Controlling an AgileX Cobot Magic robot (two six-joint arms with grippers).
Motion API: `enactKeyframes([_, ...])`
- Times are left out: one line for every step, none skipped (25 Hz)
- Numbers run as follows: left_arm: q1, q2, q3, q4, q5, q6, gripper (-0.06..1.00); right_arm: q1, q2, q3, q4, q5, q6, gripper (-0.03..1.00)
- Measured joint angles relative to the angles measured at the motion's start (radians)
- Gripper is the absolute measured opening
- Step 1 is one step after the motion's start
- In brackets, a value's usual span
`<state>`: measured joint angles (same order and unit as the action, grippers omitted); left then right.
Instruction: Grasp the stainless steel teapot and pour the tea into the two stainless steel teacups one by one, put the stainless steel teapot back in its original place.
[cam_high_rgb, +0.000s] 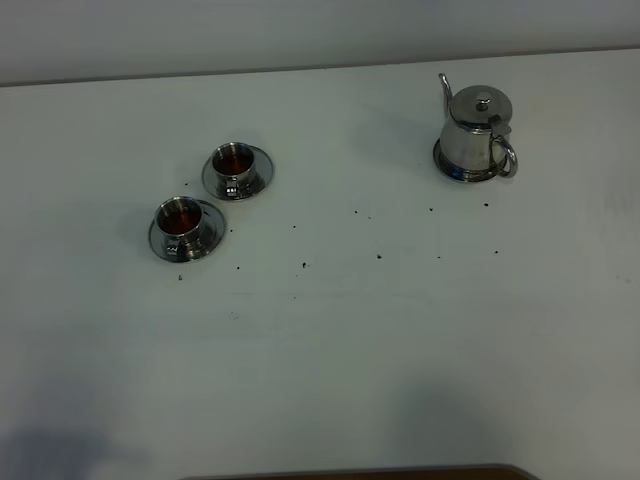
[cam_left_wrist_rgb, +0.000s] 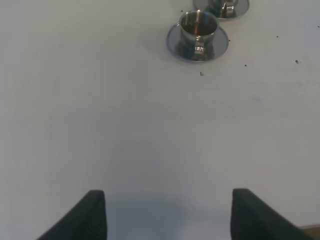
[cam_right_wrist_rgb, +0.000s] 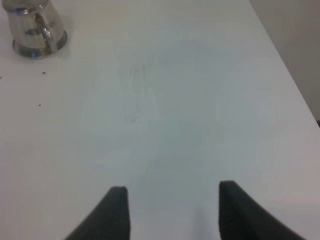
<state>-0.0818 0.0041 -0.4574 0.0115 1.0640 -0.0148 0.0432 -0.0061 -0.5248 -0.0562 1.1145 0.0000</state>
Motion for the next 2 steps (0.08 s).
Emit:
enactKeyframes([0.000,0.000,0.000,0.000,0.000,0.000,0.59,0.000,0.000,0.000,0.000,0.000,0.000,0.41])
enactKeyframes([0.000,0.000,0.000,0.000,0.000,0.000,0.59,0.000,0.000,0.000,0.000,0.000,0.000,0.41])
